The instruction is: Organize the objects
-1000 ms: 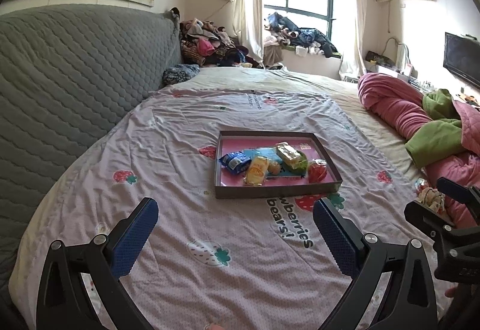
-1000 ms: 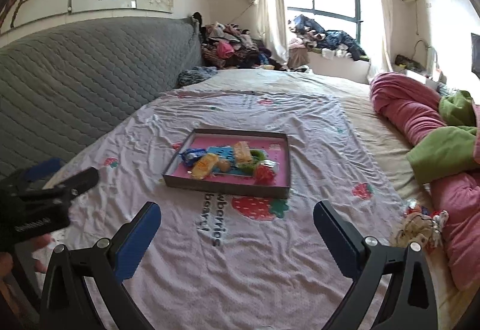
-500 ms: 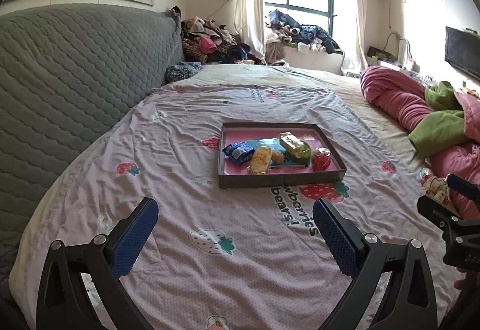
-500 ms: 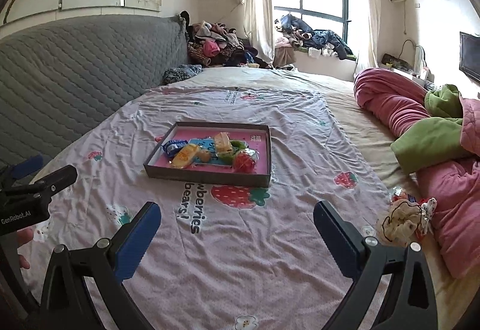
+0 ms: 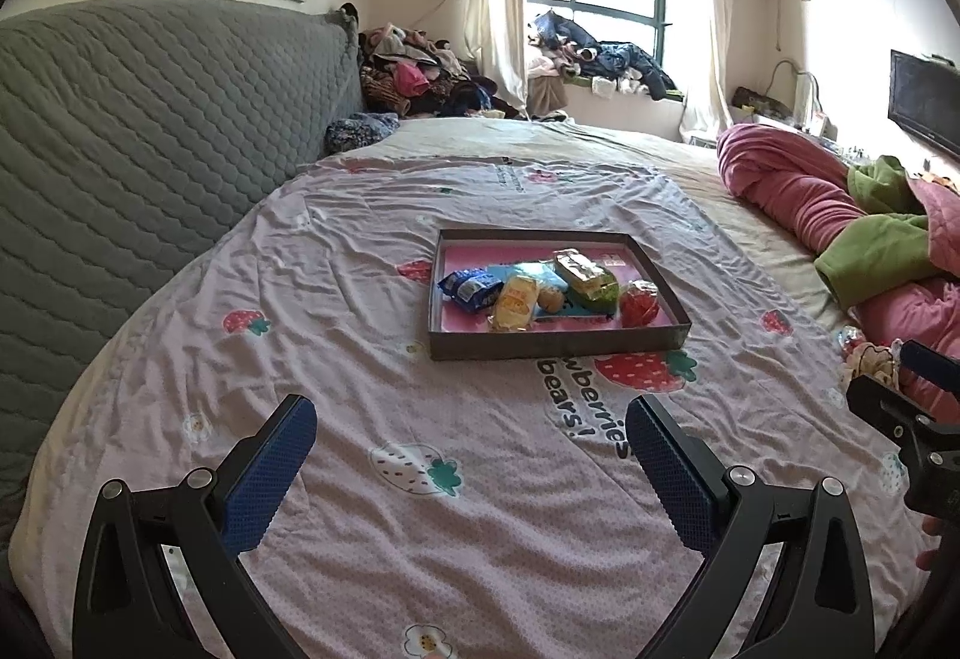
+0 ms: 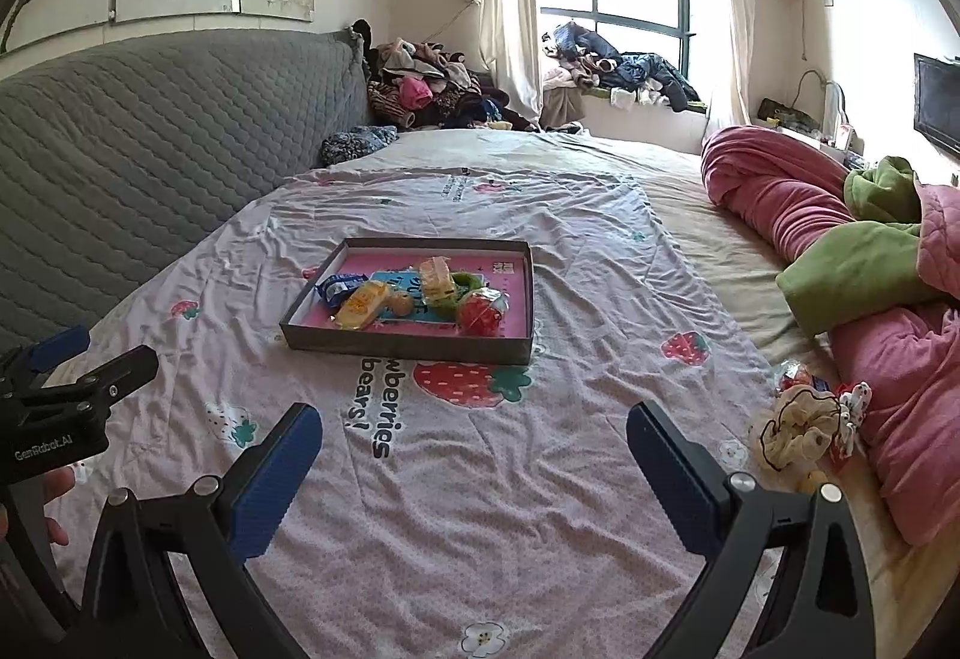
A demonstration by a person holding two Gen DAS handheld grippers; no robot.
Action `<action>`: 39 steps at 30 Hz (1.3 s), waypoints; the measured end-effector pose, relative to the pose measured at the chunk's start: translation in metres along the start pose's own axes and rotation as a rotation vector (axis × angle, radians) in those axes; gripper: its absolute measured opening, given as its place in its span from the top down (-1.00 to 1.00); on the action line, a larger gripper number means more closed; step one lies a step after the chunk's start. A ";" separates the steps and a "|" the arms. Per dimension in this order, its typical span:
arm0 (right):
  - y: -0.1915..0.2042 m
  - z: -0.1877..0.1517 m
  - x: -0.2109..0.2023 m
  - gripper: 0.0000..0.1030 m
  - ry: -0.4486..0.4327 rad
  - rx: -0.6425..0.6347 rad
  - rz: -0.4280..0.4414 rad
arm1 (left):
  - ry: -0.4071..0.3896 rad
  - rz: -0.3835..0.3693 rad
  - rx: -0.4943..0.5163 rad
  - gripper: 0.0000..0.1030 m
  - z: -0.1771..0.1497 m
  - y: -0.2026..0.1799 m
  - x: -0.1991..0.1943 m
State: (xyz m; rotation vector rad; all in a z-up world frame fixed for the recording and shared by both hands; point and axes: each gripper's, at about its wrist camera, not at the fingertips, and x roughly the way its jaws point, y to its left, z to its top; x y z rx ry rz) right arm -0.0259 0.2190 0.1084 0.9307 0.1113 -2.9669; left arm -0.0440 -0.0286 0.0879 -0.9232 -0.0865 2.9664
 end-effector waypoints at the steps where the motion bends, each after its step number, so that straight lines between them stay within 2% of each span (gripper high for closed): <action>1: 0.000 -0.001 0.001 -0.99 0.001 -0.001 0.000 | 0.001 0.000 0.001 -0.99 -0.001 0.000 0.001; 39: -0.019 -0.067 0.063 -0.99 0.145 0.042 -0.028 | 0.081 0.034 0.021 -0.99 -0.059 -0.002 0.064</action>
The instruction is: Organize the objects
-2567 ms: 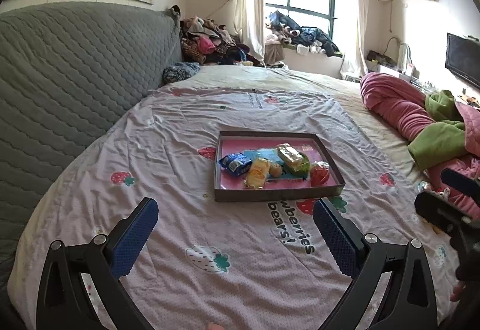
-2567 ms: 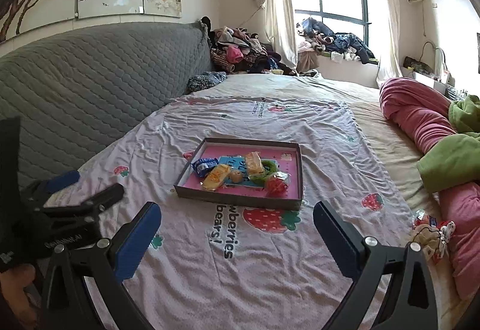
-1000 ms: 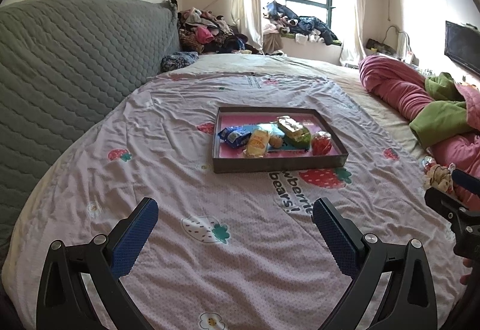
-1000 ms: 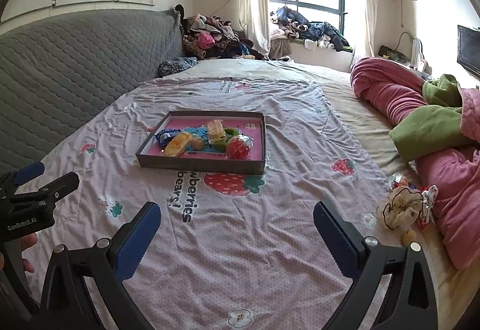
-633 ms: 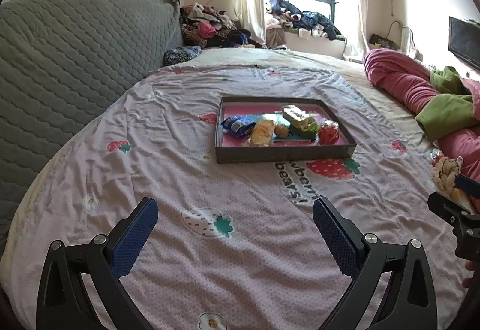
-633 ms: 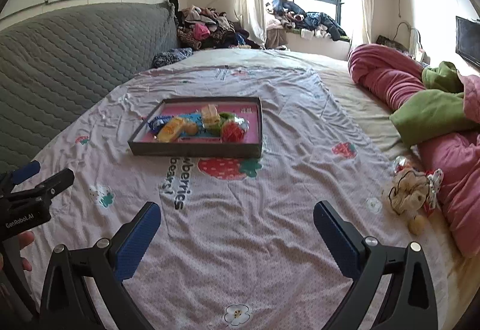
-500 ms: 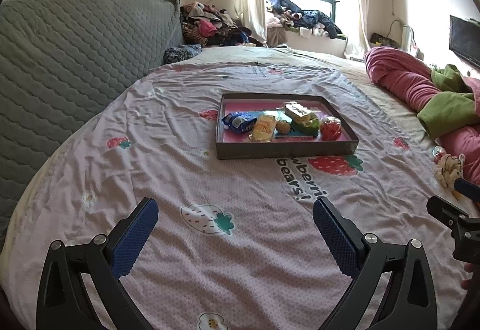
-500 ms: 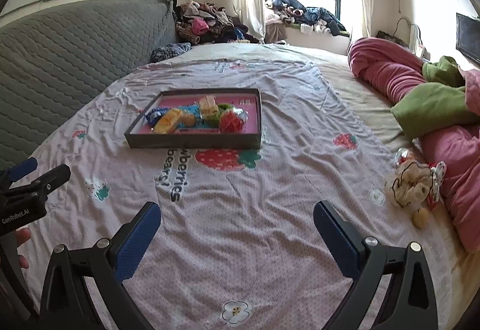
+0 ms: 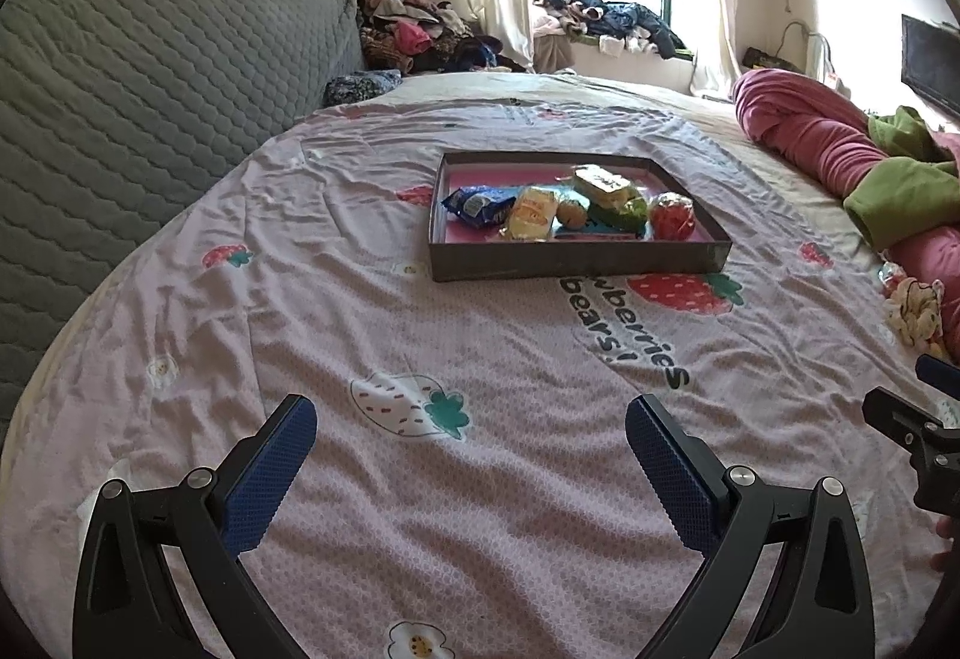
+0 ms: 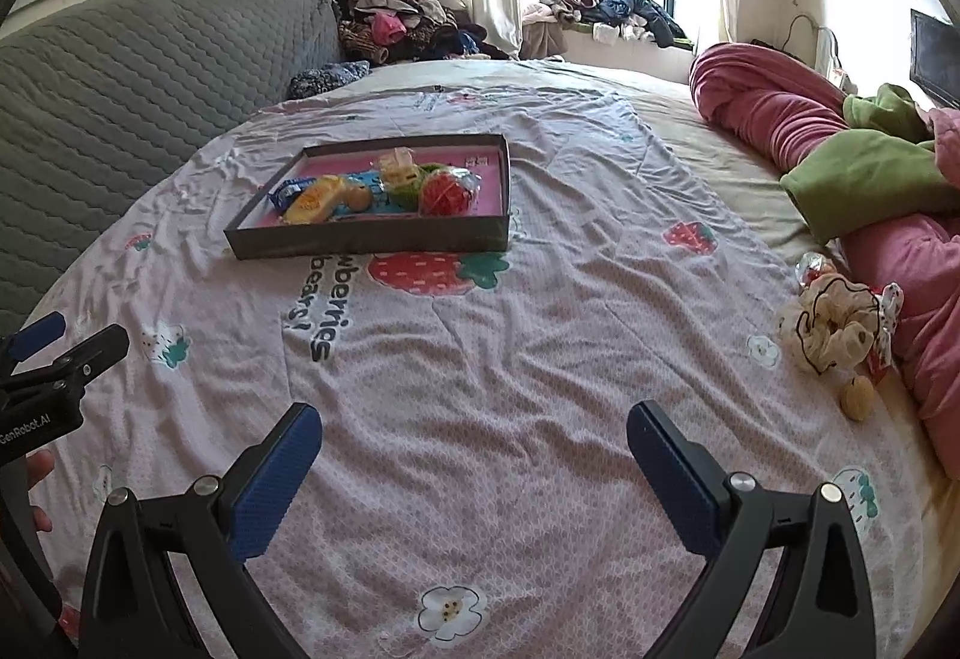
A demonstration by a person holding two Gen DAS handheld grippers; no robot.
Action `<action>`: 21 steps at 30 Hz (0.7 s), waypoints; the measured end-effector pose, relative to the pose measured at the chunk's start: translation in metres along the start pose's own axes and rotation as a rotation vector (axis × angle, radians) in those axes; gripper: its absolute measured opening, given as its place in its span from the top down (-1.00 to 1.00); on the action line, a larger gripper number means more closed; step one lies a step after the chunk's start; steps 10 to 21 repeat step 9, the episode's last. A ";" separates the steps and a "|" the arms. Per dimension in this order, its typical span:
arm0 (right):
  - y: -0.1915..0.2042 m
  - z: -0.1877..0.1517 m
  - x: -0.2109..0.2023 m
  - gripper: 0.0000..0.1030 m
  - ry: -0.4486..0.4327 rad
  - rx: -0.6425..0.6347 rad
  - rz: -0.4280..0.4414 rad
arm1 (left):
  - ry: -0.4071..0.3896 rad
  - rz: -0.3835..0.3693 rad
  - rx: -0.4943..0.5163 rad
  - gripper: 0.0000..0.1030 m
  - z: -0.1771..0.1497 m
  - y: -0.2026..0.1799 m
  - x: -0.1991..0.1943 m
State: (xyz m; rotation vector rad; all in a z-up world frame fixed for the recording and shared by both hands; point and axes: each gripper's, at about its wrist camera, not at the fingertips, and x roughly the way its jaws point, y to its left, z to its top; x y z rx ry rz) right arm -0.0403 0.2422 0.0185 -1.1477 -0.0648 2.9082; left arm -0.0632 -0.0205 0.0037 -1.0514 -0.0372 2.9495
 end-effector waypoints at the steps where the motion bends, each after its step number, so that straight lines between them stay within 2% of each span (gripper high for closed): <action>1: 0.000 -0.001 0.001 -0.99 0.002 0.001 0.000 | 0.000 0.002 -0.002 -0.99 -0.001 0.000 0.001; 8: 0.000 -0.008 0.009 -0.99 0.024 -0.003 -0.009 | -0.010 0.028 -0.007 -0.99 -0.007 0.002 0.006; 21: -0.001 -0.009 0.010 -0.99 0.026 -0.004 -0.012 | -0.007 0.027 -0.010 -0.99 -0.007 0.003 0.006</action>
